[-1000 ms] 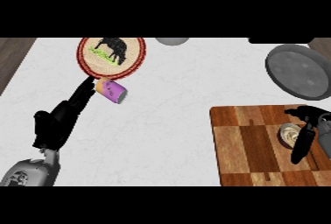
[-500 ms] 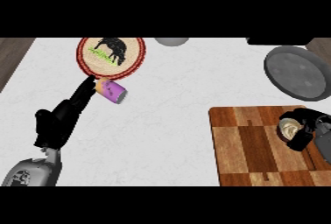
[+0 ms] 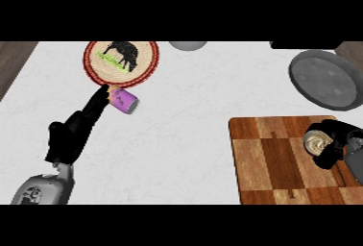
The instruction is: Pick the cupcake from the cutting board and place it in the pan
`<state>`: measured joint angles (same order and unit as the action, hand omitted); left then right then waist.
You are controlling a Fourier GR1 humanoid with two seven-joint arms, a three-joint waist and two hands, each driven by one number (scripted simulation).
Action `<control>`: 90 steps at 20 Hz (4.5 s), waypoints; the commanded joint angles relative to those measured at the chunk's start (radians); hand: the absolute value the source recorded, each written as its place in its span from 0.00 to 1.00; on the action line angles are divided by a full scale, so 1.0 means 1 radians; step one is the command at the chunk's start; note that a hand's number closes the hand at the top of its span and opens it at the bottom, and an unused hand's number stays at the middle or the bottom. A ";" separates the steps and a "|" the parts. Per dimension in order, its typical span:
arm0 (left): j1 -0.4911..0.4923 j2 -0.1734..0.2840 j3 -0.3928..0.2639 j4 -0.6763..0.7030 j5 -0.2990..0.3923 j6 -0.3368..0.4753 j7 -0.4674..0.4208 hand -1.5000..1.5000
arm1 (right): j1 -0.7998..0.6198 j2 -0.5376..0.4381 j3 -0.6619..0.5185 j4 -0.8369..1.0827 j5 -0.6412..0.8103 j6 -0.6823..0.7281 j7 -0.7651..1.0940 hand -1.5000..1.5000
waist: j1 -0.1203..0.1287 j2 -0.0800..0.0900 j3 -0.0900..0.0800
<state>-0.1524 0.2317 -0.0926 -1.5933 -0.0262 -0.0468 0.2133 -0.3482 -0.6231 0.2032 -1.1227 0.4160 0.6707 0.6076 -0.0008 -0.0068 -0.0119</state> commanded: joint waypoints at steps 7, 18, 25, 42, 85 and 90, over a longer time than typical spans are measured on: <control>0.021 0.018 0.047 0.010 0.022 -0.016 0.001 0.50 | 0.061 0.058 0.106 -0.462 0.146 -0.304 -0.290 1.00 | -0.035 -0.015 0.013; 0.039 -0.013 0.022 0.052 -0.020 -0.005 -0.070 0.50 | 0.366 0.050 -0.004 -0.954 0.303 -0.682 -0.341 1.00 | -0.039 0.000 0.012; 0.028 0.019 0.051 -0.051 0.020 -0.062 0.034 0.50 | 0.435 0.102 -0.223 -0.853 0.194 -0.756 -0.476 1.00 | -0.006 0.005 0.013; 0.028 -0.029 0.040 -0.020 -0.019 -0.074 -0.028 0.50 | -0.143 0.081 -0.456 0.190 0.165 -0.929 -0.898 1.00 | 0.028 0.015 0.013; -0.051 -0.063 0.028 -0.003 -0.043 -0.078 -0.008 0.50 | -0.490 -0.151 -0.867 1.026 -0.104 -0.550 -1.232 0.00 | 0.077 0.054 0.027; -0.037 -0.063 0.027 -0.003 -0.052 -0.073 -0.019 0.50 | -0.405 -0.187 -0.877 1.028 -0.119 -0.383 -1.320 0.00 | 0.066 0.050 0.027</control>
<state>-0.1984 0.1722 -0.0640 -1.5967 -0.0710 -0.1274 0.1990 -0.8049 -0.7872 -0.6536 -0.1005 0.3206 0.1694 -0.6548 0.0729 0.0442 0.0140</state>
